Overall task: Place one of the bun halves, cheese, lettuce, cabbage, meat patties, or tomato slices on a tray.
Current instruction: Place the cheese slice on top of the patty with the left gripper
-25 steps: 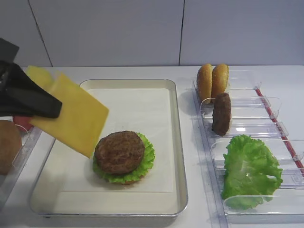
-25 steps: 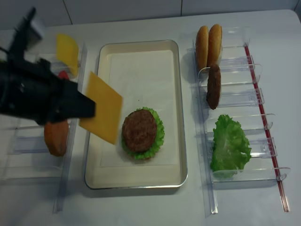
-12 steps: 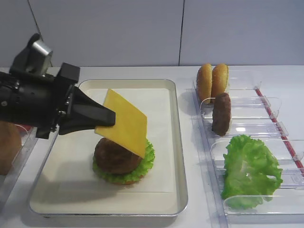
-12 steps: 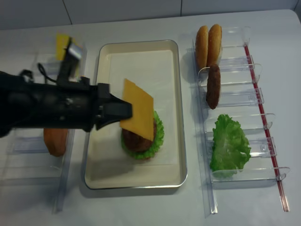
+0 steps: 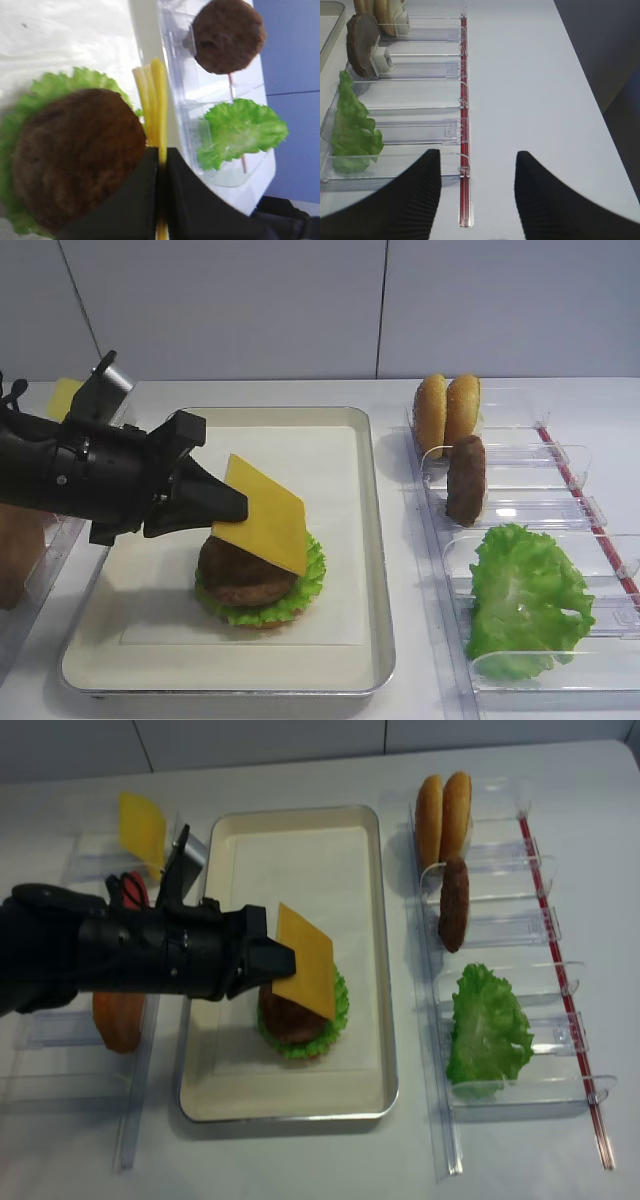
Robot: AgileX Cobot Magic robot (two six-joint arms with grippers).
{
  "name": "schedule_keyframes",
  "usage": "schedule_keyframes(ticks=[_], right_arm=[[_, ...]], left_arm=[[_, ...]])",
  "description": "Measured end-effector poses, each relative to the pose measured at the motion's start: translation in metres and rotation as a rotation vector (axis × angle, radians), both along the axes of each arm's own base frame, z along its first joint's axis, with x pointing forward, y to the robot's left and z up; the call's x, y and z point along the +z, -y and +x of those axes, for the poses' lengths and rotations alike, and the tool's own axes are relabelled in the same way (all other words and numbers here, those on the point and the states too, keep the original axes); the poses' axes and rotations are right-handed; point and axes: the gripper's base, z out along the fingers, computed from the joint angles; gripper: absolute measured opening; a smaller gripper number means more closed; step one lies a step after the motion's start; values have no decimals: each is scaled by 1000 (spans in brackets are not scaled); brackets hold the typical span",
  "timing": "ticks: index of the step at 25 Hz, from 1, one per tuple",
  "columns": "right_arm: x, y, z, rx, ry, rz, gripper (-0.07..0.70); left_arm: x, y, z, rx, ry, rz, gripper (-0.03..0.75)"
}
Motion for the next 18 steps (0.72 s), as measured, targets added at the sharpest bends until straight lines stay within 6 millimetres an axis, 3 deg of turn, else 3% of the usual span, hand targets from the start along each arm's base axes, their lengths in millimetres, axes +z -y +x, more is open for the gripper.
schedule_keyframes(ticks=[18], right_arm=[[0, 0, 0, 0, 0, 0, 345]], left_arm=[[-10, -7, -2, -7, -28, 130, -10]])
